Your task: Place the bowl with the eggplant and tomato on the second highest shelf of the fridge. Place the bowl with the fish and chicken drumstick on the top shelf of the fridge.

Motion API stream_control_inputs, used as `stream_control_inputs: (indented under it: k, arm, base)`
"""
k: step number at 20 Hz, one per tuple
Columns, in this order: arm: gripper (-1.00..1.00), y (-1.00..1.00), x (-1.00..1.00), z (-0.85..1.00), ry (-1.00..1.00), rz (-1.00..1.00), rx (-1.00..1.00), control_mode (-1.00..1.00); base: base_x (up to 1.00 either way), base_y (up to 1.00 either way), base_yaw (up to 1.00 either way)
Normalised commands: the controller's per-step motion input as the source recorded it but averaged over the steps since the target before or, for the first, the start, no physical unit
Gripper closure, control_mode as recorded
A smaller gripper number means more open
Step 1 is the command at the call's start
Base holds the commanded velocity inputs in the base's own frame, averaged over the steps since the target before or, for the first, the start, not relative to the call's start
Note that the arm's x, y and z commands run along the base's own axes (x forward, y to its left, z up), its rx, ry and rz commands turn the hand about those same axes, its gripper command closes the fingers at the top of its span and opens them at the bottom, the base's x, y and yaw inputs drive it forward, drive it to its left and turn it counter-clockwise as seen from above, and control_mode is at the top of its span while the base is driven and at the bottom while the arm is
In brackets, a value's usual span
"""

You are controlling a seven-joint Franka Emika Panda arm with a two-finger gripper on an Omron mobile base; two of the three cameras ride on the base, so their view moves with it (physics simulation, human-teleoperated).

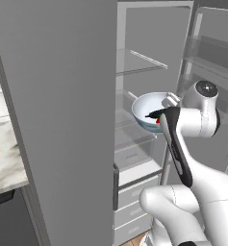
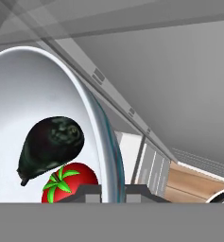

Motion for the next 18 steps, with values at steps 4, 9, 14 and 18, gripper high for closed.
stream_control_inputs:
  k: [4, 9, 14, 18]
  arm:
    - [1.00, 0.00, 0.20, 0.00, 0.00, 0.00, 0.00, -1.00]
    - [1.00, 0.00, 0.16, 0.00, 0.00, 0.00, 0.00, -1.00]
    - [1.00, 0.00, 0.00, 0.00, 0.00, 0.00, 0.00, -1.00]
    - [1.00, 0.00, 0.00, 0.00, 0.00, 0.00, 0.00, -1.00]
  base:
    - [0.00, 0.00, 0.00]
    - [0.00, 0.00, 0.00]
    - [0.00, 0.00, 0.00]
    - [0.00, 0.00, 0.00]
